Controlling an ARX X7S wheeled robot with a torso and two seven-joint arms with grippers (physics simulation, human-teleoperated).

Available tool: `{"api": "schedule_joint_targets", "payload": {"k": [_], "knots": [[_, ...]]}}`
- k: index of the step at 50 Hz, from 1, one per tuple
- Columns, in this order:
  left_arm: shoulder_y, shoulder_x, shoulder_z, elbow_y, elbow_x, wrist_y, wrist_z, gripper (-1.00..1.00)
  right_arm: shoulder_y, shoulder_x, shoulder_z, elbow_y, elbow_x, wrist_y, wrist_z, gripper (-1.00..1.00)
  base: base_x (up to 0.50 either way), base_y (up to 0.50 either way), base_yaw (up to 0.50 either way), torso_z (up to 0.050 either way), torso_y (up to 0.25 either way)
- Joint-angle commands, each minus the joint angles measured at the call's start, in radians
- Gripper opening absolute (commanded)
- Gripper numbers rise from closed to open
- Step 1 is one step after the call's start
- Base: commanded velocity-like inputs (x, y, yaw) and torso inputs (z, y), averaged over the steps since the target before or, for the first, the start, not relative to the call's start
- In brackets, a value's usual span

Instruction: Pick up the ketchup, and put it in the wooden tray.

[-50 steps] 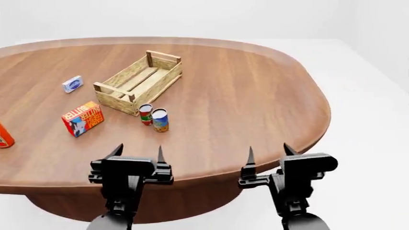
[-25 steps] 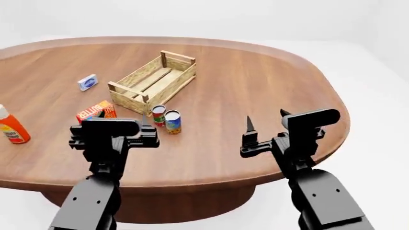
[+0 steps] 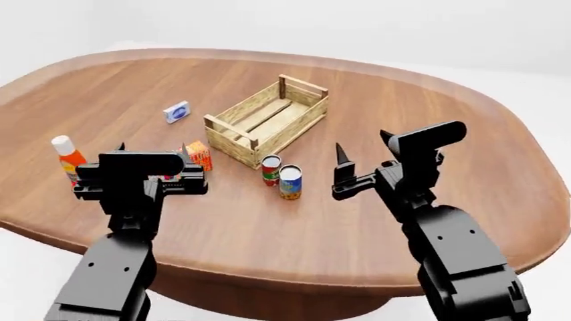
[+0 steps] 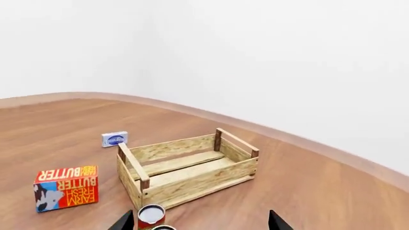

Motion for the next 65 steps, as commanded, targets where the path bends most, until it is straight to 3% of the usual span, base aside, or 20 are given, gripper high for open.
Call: {"api": "schedule_joint_targets", "payload": {"k": [1,14,27,65], "knots": [[-0.022,-0.011,-0.020,0.026,-0.009,-0.054,-0.020,1.00,0.034,0.002,-0.015,0.030,0.007,-0.014,-0.026,1.00,0.18,0.04,0.50,0.000,0.000],[-0.070,-0.027,-0.052,0.022,-0.049,-0.136,-0.014,1.00,0.047,-0.002,-0.038,0.017,-0.003,0.004,-0.011,1.00,0.18,0.05,0.47,0.000,0.000],[-0.169,-0.040,-0.040,-0.023,-0.066,-0.173,0.012,1.00,0.073,-0.001,-0.047,-0.017,0.001,0.079,0.017,1.00,0.04,0.01,0.00,0.000,0.000],[-0.174,-0.057,-0.017,-0.040,-0.071,-0.161,0.018,1.00,0.065,0.009,-0.053,-0.029,0.017,0.075,0.029,1.00,0.48,0.14,0.00,0.000,0.001]]}}
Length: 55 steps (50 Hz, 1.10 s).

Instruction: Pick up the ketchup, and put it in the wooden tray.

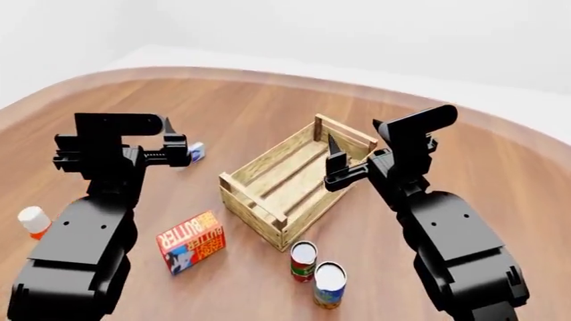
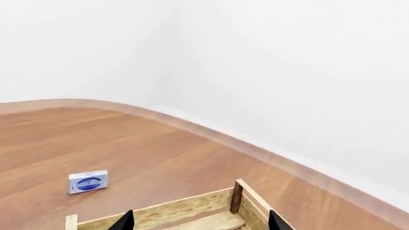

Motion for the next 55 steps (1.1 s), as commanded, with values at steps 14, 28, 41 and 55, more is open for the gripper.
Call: {"api": "schedule_joint_targets", "payload": {"k": [14,28,41,55], "knots": [[0.005,-0.006,0.011,-0.007,-0.007,0.006,0.001,1.00,-0.010,0.004,-0.001,-0.009,0.009,-0.002,0.014,1.00,0.48,0.15,0.00,0.000,0.001],[0.028,-0.016,0.007,0.018,-0.016,0.000,-0.002,1.00,-0.017,0.006,-0.005,-0.006,0.008,-0.014,0.021,1.00,0.23,0.07,0.00,0.000,0.001],[0.112,-0.047,-0.035,0.110,-0.037,-0.042,-0.021,1.00,-0.051,0.006,-0.001,-0.046,0.029,0.010,0.038,1.00,0.00,0.00,0.00,0.000,0.000],[0.361,-0.076,-0.227,0.350,-0.071,-0.044,-0.101,1.00,-0.090,0.015,0.000,-0.102,0.038,0.027,0.060,1.00,0.00,0.00,0.00,0.000,0.000]]}}
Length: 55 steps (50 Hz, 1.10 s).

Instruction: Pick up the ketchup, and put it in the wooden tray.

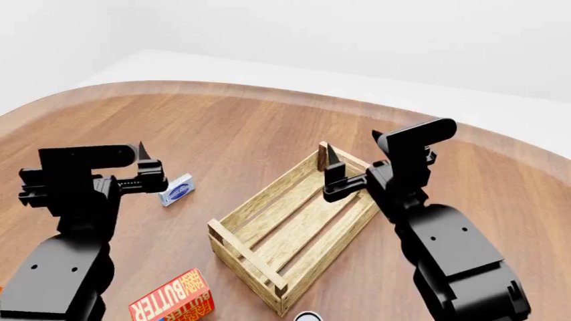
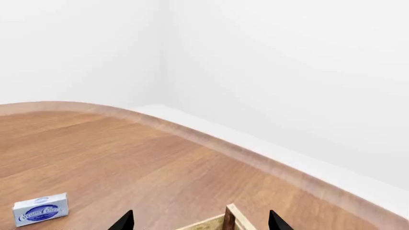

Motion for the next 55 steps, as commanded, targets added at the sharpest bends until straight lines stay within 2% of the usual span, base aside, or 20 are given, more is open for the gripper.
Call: {"api": "schedule_joint_targets", "payload": {"k": [1,10,20,39,52,55], "knots": [[0.203,-0.024,-0.156,0.189,-0.035,-0.015,-0.053,1.00,-0.037,0.011,0.004,-0.059,0.011,0.021,0.020,1.00,0.00,0.00,0.00,0.000,0.000],[0.440,-0.011,-0.320,0.260,-0.034,0.063,-0.073,1.00,-0.074,0.029,0.004,-0.150,0.022,0.044,0.033,1.00,0.00,0.00,0.00,0.000,0.000],[0.600,0.035,-0.386,0.184,0.020,0.263,-0.065,1.00,-0.076,0.020,-0.007,-0.153,0.022,0.034,0.038,1.00,0.00,0.00,0.00,0.000,0.000],[0.671,0.073,-0.495,0.116,0.008,0.378,-0.090,1.00,-0.067,0.019,-0.025,-0.147,0.022,0.038,0.042,1.00,0.00,0.00,0.00,0.000,0.000],[0.670,0.085,-0.496,0.040,0.013,0.415,-0.092,1.00,-0.070,0.023,-0.031,-0.160,0.026,0.047,0.050,1.00,0.00,0.00,0.00,0.000,0.000],[0.675,0.084,-0.493,0.033,-0.011,0.384,-0.080,1.00,-0.070,0.024,-0.032,-0.163,0.027,0.050,0.052,1.00,0.00,0.00,0.00,0.000,0.000]]}}
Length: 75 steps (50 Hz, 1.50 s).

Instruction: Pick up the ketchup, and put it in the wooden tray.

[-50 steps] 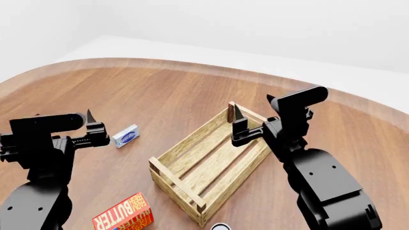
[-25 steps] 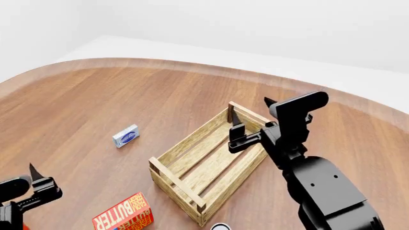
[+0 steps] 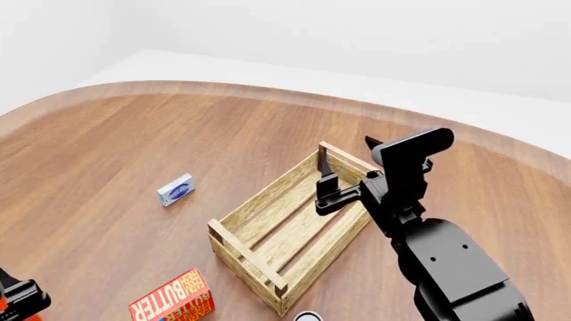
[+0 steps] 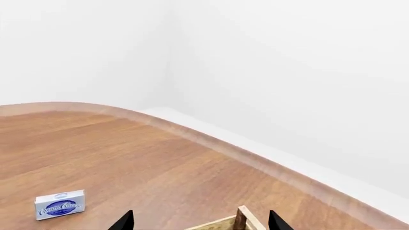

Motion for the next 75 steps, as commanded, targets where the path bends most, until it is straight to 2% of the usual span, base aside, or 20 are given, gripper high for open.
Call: {"api": "schedule_joint_targets", "payload": {"k": [1,12,27,46,75], "knots": [[0.019,0.008,-0.008,-0.047,-0.028,-0.010,0.013,1.00,-0.001,0.004,-0.005,-0.011,0.004,0.008,0.006,1.00,0.00,0.00,0.00,0.000,0.000],[0.019,-0.008,0.002,-0.063,-0.063,-0.097,0.023,1.00,-0.005,0.008,-0.006,-0.021,0.007,0.014,0.015,1.00,0.00,0.00,0.00,0.000,0.000],[-0.036,-0.011,-0.011,-0.138,-0.058,-0.080,-0.005,1.00,0.000,0.009,-0.012,-0.015,0.008,0.015,0.020,1.00,0.00,0.00,0.00,0.000,0.000],[-0.145,-0.027,0.042,-0.247,-0.042,-0.065,-0.008,1.00,-0.003,0.018,-0.011,-0.017,0.012,0.021,0.031,1.00,0.00,0.00,0.00,0.000,0.000],[-0.217,-0.045,0.050,-0.399,0.002,-0.004,-0.041,1.00,0.005,0.019,-0.016,-0.012,0.013,0.028,0.053,1.00,0.00,0.00,0.00,0.000,0.000]]}}
